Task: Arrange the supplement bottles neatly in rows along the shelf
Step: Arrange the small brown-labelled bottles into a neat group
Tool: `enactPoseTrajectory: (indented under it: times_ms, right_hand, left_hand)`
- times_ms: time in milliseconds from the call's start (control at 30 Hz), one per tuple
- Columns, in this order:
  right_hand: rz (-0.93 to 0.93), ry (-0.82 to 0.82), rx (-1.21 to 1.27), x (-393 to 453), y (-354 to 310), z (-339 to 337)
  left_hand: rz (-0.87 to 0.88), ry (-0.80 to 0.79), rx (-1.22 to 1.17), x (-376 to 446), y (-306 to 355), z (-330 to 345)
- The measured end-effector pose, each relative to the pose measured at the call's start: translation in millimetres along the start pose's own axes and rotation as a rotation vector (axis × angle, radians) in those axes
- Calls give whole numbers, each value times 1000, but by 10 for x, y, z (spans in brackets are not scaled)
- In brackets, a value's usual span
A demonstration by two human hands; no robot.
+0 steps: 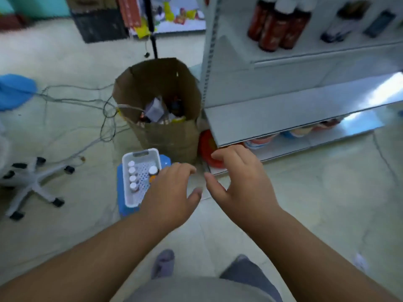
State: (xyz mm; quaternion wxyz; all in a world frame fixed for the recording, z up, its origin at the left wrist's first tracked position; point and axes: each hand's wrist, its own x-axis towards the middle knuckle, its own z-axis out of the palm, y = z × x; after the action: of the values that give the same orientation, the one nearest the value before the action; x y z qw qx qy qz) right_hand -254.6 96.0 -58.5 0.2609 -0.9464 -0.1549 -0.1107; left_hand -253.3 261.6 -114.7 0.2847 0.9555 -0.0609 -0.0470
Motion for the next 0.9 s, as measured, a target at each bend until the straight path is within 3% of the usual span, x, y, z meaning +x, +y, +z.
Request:
enactPoseTrajectory:
  times_ms: [200, 433, 633, 900]
  right_hand:
    - [220, 276, -100, -528, 1298, -1462]
    - [419, 333, -183, -931, 2908, -3118]
    - [415, 381, -175, -485, 4319, -3795]
    - [491, 355, -236, 420, 6176, -4781]
  left_hand:
    - [316, -79, 70, 610, 1722, 749]
    - [498, -184, -38, 1264, 4090, 1756]
    - [565, -113, -1, 2223, 5204, 2269]
    - [603, -146, 9, 4019, 6663, 3003]
